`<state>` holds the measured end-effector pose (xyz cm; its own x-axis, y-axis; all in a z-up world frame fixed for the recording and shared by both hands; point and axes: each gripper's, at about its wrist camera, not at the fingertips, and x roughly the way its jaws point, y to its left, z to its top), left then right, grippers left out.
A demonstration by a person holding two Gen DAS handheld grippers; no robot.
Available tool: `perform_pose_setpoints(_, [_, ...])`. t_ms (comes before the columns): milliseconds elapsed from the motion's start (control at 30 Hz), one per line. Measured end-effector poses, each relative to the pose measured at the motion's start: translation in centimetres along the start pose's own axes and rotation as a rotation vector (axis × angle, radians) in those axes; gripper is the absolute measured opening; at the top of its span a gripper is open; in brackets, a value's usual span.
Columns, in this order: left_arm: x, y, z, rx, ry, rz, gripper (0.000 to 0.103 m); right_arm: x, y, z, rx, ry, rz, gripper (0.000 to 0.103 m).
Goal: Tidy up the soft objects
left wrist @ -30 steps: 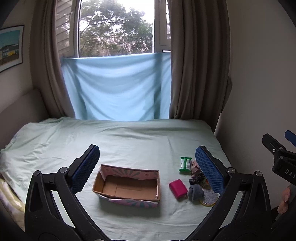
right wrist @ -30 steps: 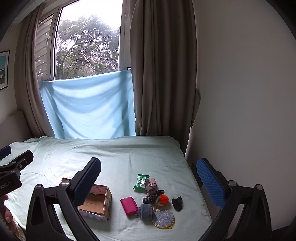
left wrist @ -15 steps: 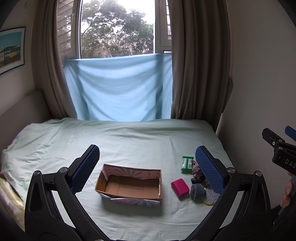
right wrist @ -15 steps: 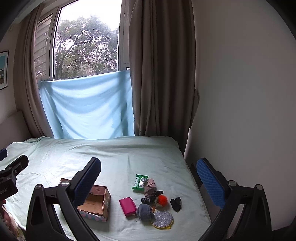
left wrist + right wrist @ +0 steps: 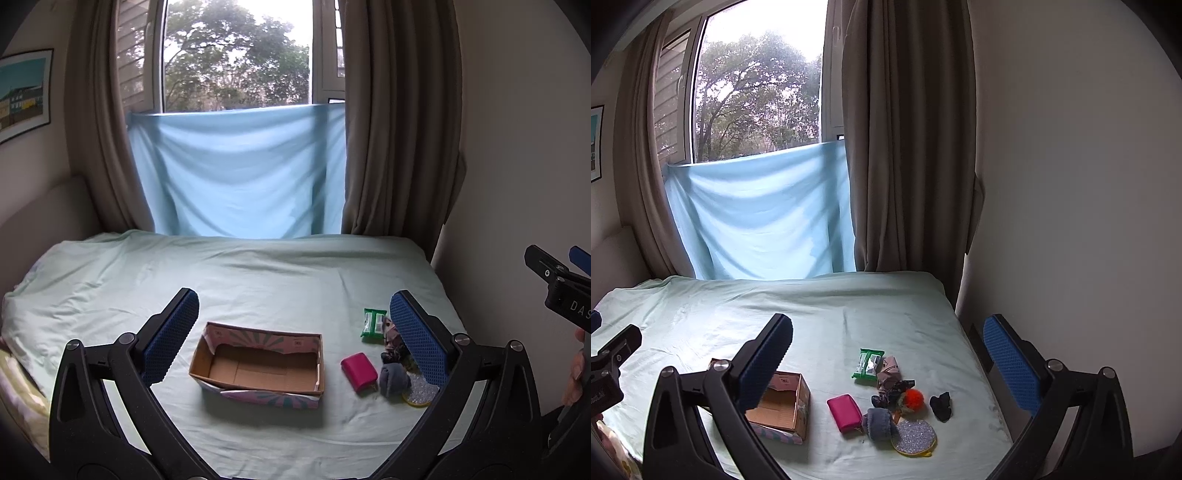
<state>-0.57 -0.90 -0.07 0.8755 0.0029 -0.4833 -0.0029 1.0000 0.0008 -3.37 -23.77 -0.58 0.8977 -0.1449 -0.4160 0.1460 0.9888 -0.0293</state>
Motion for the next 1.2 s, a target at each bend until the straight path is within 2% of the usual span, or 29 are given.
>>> perform_pose_setpoints(867, [1.0,1.1,0.1,0.004,0.011,-0.013,0.103,1.1,0.7,0.3,0.004,0.002,0.005,0.103])
perform_pose_setpoints(1033, [1.5,1.7,0.1,0.008,0.036,-0.013,0.103,1.7,1.2,0.4,0.009,0.013,0.016,0.103])
perform_pose_setpoints(1200, [3.6,1.4,0.0,0.040,0.111,-0.032,0.103,2.7,1.6,0.1,0.019,0.038,0.024,0.103])
